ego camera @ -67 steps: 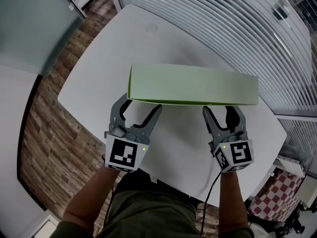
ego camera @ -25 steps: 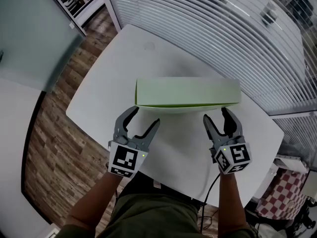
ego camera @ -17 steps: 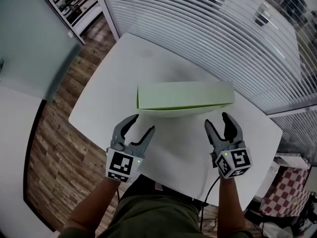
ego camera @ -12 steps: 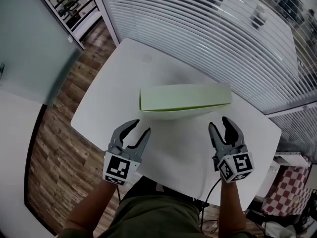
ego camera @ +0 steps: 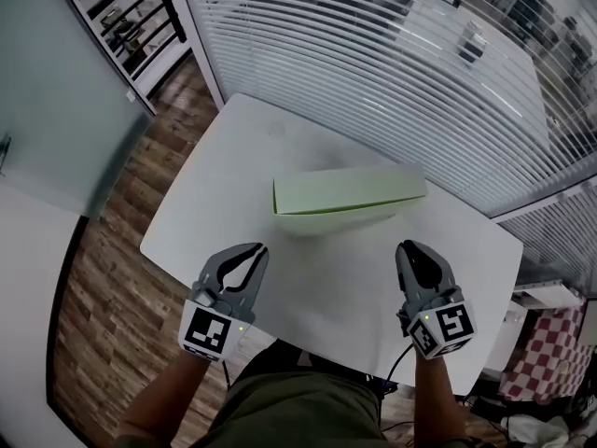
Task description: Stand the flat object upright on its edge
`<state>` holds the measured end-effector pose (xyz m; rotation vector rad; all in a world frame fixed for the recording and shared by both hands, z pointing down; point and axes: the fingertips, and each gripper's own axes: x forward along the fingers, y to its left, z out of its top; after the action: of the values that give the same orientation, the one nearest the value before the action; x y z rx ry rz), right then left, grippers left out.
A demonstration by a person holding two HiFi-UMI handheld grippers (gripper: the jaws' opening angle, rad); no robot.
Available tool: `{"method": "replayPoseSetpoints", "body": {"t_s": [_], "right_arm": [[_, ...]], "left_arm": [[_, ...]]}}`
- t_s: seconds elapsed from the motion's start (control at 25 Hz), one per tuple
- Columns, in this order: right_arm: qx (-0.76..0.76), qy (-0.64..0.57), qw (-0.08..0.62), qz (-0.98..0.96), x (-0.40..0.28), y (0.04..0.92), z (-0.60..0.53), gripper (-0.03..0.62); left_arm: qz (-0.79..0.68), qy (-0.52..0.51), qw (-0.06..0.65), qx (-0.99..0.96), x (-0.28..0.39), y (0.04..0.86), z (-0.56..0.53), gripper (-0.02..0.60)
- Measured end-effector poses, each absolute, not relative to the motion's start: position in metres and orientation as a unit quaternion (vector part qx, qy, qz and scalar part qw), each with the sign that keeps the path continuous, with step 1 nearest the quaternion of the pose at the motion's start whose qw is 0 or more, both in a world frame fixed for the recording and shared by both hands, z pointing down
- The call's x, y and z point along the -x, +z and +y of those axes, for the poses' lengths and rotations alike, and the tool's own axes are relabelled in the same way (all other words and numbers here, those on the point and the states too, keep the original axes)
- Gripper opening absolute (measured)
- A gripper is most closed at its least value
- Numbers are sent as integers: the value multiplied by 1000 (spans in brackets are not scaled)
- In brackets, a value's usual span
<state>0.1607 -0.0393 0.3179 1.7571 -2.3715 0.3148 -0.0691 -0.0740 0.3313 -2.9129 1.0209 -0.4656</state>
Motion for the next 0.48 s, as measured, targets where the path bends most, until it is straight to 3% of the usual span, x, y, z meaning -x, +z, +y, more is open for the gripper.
{"method": "replayPoseSetpoints", "body": {"t_s": [0.48], "right_arm": [[-571, 94, 74, -812, -109, 282, -15, 11]], "left_arm": [[289, -99, 29, 952, 70, 275, -61, 0]]}}
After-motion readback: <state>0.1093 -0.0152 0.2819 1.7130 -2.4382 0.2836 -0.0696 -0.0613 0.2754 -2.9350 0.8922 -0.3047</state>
